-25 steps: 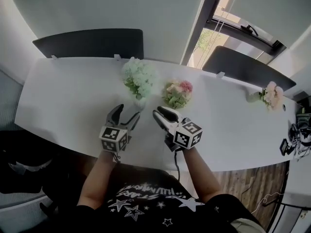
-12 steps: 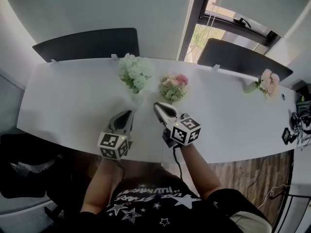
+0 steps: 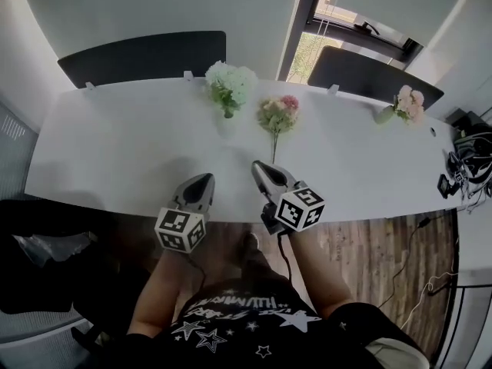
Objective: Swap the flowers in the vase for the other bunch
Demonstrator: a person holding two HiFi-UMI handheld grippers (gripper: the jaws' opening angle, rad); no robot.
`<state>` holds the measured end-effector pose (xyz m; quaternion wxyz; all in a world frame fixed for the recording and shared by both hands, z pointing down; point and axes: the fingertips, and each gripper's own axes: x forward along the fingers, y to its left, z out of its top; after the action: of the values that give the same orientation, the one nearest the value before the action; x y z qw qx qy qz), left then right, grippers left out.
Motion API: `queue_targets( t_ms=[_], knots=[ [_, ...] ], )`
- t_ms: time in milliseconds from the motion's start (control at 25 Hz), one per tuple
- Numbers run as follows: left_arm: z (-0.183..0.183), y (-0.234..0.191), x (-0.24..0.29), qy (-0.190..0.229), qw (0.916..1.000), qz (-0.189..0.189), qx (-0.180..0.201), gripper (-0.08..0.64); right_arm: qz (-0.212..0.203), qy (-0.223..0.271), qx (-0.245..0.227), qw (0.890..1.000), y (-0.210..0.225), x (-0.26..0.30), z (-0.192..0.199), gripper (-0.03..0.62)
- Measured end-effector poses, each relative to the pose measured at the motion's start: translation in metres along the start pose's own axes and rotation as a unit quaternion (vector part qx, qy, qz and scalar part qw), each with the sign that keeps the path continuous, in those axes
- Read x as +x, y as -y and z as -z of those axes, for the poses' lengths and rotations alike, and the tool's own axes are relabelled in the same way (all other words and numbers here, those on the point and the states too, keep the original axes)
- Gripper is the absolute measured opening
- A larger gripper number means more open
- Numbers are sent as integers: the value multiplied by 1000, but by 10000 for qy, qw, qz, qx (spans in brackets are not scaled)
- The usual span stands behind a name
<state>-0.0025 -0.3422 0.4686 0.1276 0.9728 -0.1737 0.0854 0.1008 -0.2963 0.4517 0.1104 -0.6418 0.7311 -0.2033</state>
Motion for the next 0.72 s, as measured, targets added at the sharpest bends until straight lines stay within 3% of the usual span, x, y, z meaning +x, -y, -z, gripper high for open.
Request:
queue_targets(
  t_ms=[320, 720],
  knots=[
    [23, 25, -74, 20, 9994, 344, 65, 8, 333, 131, -80, 9993, -67, -54, 35, 3],
    [28, 58, -128, 248, 9960, 852, 37, 8, 815, 151, -192, 9964, -116, -112, 65, 3]
  ],
)
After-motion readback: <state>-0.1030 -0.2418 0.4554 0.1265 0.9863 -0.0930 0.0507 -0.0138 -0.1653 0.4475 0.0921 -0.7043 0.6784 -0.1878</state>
